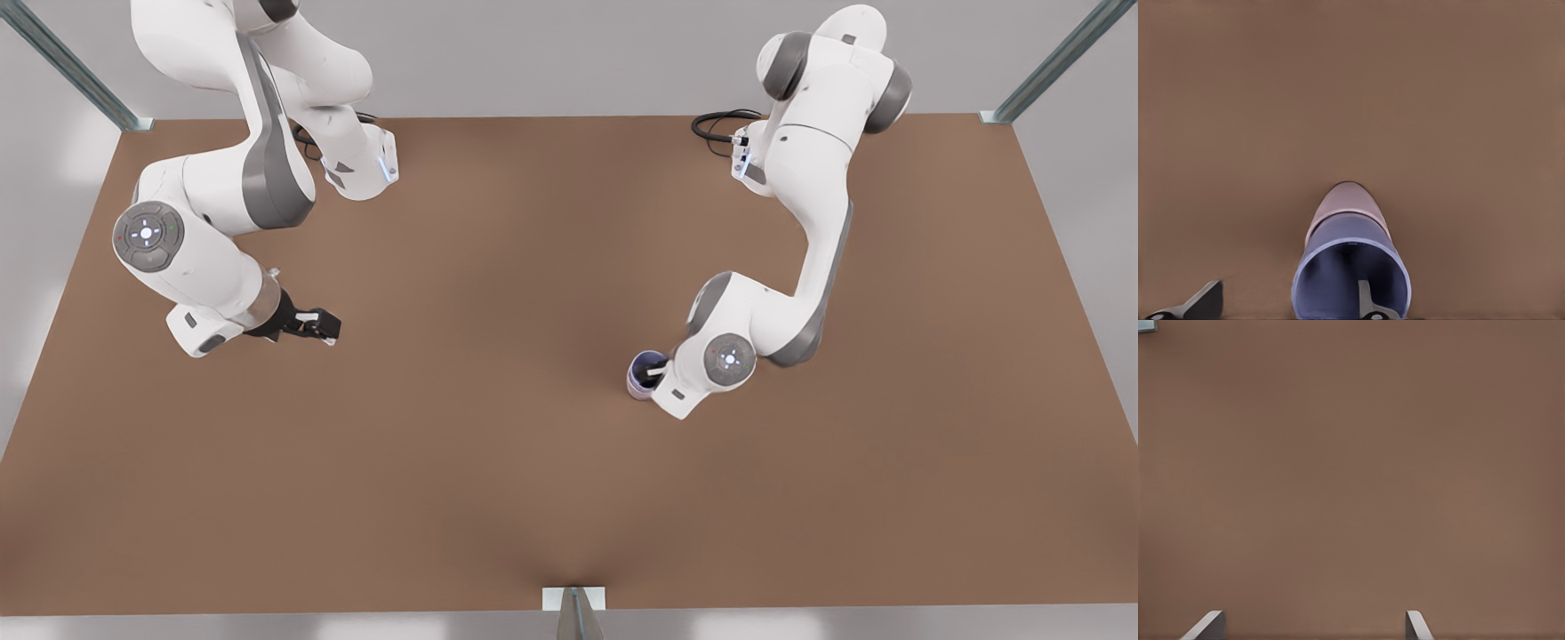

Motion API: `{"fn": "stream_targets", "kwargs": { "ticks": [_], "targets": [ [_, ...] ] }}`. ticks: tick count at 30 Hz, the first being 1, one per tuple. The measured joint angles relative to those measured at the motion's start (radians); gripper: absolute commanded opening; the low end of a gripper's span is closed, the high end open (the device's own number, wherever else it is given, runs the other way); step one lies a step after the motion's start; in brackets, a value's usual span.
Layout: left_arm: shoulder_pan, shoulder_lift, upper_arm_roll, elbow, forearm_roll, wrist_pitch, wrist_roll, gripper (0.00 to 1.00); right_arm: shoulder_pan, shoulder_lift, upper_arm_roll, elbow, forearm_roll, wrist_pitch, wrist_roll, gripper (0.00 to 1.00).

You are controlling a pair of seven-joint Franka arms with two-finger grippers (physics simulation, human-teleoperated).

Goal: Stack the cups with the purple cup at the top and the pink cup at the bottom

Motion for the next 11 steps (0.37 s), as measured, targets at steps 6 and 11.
{"fn": "stream_targets", "kwargs": {
  "ticks": [6, 11],
  "targets": [
    [0.070, -0.210, 0.213, 0.183, 0.033, -0.259, 0.056, 1.00, -0.001, 0.001, 0.000, 0.002, 0.015, 0.001, 0.002, 1.00],
    [0.159, -0.347, 0.193, 0.101, 0.096, -0.373, 0.184, 1.00, -0.001, 0.001, 0.000, 0.001, 0.019, 0.000, 0.003, 1.00]
  ]
}}
